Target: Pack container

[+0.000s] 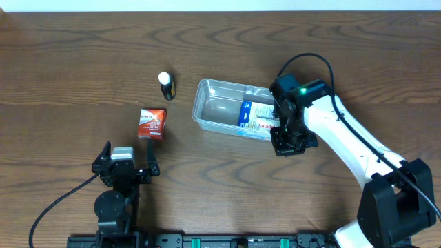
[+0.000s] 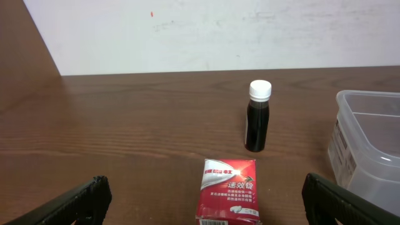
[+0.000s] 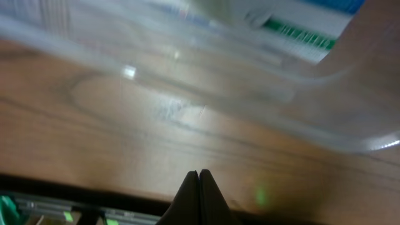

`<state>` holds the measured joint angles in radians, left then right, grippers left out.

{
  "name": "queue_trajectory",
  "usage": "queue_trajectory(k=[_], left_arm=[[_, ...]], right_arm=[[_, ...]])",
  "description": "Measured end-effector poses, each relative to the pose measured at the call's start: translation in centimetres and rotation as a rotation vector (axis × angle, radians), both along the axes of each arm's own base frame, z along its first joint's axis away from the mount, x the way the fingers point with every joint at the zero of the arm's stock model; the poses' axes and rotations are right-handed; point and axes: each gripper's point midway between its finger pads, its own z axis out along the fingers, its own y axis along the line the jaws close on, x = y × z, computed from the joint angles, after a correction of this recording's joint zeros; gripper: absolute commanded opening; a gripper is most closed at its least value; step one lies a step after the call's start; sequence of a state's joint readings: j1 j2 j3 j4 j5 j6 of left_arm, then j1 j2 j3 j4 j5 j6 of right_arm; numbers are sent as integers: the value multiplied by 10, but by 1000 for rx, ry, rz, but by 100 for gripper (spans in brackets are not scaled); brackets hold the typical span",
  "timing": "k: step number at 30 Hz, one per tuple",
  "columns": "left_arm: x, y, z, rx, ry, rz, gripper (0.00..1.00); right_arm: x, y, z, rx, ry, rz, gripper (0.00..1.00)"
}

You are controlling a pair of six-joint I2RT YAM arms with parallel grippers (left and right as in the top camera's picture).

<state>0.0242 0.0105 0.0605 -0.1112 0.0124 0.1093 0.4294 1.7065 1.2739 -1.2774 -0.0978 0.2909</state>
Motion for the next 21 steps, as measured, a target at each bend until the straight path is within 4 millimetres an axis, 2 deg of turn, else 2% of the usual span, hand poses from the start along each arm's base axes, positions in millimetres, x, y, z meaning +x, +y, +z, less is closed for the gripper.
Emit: queue_trajectory(k=[9, 21], left_arm=[[0, 0, 0, 0, 0, 0, 98], [0, 0, 0, 0, 0, 0, 98]], right_arm=[[23, -34, -2, -118, -83, -104, 1], [56, -29, -3, -89, -215, -122, 1]])
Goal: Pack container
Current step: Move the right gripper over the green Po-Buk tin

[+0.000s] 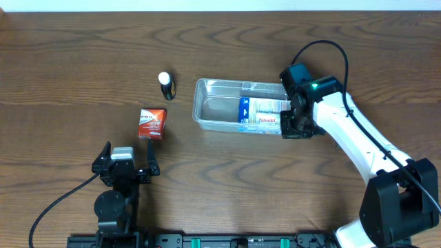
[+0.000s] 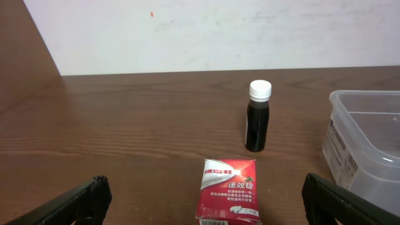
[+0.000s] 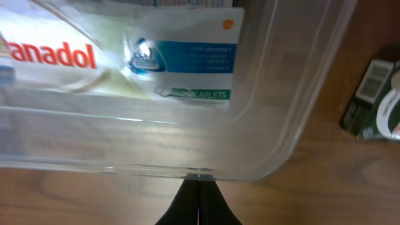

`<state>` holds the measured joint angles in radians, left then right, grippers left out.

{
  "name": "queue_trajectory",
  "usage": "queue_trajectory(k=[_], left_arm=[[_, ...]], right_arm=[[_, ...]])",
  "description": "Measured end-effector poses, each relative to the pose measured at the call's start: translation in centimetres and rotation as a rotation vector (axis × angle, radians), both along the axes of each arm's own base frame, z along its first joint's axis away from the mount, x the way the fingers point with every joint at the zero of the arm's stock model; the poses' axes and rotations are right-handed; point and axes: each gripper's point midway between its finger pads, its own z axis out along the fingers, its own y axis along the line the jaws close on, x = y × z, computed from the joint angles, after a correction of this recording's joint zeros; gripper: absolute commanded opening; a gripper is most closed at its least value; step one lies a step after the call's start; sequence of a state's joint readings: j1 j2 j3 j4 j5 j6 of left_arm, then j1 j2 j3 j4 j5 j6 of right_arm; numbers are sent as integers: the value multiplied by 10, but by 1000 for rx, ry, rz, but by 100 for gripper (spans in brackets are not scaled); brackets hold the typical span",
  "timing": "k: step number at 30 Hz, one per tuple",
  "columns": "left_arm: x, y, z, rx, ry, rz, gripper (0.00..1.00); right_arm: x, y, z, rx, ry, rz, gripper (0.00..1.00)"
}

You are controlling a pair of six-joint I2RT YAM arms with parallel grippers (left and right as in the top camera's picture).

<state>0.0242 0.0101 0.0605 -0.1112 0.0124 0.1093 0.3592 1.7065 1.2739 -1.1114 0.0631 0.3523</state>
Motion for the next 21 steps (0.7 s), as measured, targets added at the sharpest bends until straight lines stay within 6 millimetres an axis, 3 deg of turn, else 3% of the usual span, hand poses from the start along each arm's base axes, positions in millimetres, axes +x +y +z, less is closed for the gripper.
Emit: queue_trajectory(k=[7, 10, 14, 21], left_arm=[[0, 0, 0, 0, 0, 0, 98], [0, 0, 0, 0, 0, 0, 98], [0, 0, 0, 0, 0, 0, 98], [0, 0, 0, 0, 0, 0, 98]], right_arm=[[2, 0, 0, 2, -8, -3, 1], [-4, -9, 0, -6, 26, -21, 1], [-8, -36, 12, -7, 32, -91, 1], [-19, -103, 65, 18, -102, -286, 1]])
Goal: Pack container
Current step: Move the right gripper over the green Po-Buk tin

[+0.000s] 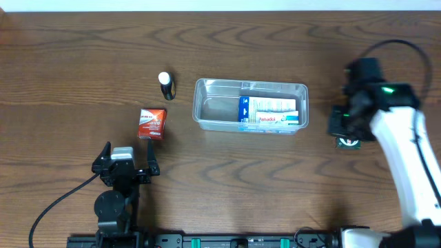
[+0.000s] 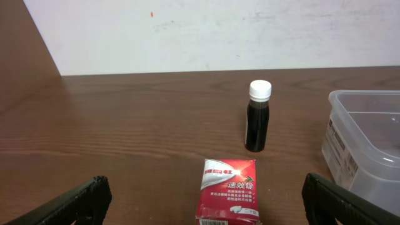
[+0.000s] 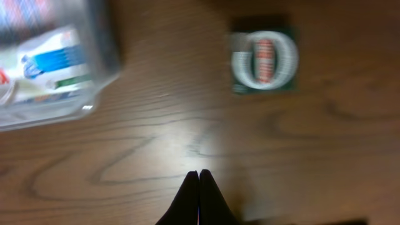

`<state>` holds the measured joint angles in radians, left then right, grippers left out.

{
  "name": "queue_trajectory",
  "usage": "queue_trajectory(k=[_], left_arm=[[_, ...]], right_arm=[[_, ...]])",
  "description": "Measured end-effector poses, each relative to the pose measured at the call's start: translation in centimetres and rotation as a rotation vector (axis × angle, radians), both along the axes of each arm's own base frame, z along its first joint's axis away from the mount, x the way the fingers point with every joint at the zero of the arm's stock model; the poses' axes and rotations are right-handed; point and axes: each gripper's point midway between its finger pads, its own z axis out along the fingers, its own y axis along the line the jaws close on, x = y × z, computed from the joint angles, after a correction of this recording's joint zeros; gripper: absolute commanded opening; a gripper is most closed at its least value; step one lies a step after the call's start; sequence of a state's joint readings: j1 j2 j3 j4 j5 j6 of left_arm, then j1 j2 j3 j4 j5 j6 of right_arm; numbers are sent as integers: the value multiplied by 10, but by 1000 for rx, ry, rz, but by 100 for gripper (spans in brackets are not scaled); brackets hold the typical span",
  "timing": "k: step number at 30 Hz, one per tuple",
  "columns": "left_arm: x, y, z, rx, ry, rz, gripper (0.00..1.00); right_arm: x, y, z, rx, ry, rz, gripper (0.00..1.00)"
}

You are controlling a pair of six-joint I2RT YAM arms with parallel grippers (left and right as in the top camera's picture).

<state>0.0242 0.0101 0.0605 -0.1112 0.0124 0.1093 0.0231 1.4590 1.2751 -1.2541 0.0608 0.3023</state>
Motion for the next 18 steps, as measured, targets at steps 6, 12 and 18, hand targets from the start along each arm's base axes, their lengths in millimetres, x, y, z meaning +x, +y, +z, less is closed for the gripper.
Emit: queue_trajectory(k=[6, 12, 18], left_arm=[[0, 0, 0, 0, 0, 0, 98], [0, 0, 0, 0, 0, 0, 98], [0, 0, 0, 0, 0, 0, 98]], right_arm=[[-2, -48, 1, -7, -27, -162, 26], [2, -70, -31, -21, -46, -194, 59], [6, -71, -58, -34, -66, -131, 99]])
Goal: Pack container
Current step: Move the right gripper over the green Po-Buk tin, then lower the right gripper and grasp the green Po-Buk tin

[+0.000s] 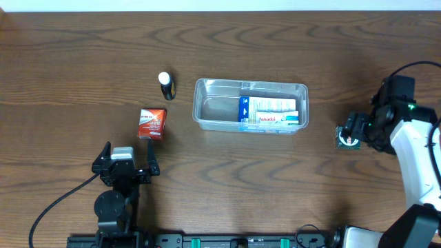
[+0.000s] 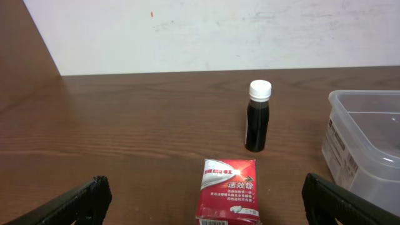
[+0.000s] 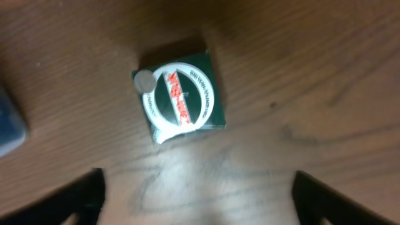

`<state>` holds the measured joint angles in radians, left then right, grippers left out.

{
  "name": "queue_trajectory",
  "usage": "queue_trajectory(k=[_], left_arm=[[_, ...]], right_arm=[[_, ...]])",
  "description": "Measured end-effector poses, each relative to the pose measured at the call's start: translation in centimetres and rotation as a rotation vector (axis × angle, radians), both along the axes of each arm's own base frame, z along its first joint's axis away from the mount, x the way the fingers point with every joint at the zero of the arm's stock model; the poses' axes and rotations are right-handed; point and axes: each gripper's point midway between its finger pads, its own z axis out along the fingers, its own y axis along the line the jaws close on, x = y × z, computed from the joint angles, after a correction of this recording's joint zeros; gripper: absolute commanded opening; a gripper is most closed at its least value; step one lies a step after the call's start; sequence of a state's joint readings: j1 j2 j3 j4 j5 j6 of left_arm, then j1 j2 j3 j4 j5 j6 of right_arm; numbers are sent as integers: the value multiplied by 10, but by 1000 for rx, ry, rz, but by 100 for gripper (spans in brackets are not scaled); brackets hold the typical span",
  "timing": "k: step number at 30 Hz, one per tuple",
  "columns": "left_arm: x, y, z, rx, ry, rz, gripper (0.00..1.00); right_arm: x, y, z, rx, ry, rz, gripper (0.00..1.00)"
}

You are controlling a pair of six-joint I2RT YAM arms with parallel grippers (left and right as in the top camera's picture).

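A clear plastic container (image 1: pixel 219 107) lies mid-table with a blue-and-white Panadol box (image 1: pixel 270 113) in its right half. A red box (image 1: pixel 151 122) and a dark bottle with a white cap (image 1: pixel 165 85) stand to its left. In the left wrist view the red box (image 2: pixel 229 189) lies ahead between the fingers, the bottle (image 2: pixel 259 117) behind it. My left gripper (image 2: pixel 206 212) is open and holds nothing. A small green box with a white ring (image 3: pixel 181 100) lies at the table's right. My right gripper (image 3: pixel 199 200) is open just above it.
The container's corner (image 2: pixel 369 144) shows at the right of the left wrist view. A blue edge (image 3: pixel 9 128) shows at the left of the right wrist view. The brown wooden table (image 1: pixel 289 186) runs to a white wall at the back.
My right gripper has opened; it was shut. It now sits closer over the green box, which fills more of the right wrist view. The left arm has not moved.
My shut right gripper was at the near right corner of the container, which lay skewed. Then the container lay straight with the gripper at its right end. Then the gripper was off to the right by the green box, and now stands open over it.
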<state>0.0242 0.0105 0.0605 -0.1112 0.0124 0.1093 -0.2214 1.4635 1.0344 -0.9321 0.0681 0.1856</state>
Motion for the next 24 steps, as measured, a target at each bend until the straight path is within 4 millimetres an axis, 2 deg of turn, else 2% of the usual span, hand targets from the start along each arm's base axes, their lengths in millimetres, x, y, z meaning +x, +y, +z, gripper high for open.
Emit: queue_trajectory(k=[12, 17, 24], left_arm=[[0, 0, 0, 0, 0, 0, 98], [0, 0, 0, 0, 0, 0, 98], [0, 0, 0, 0, 0, 0, 98]], right_arm=[[0, 0, -42, -20, -50, 37, 99], [2, 2, -47, -21, -63, 77, 99], [18, 4, -43, -20, -129, 132, 99]])
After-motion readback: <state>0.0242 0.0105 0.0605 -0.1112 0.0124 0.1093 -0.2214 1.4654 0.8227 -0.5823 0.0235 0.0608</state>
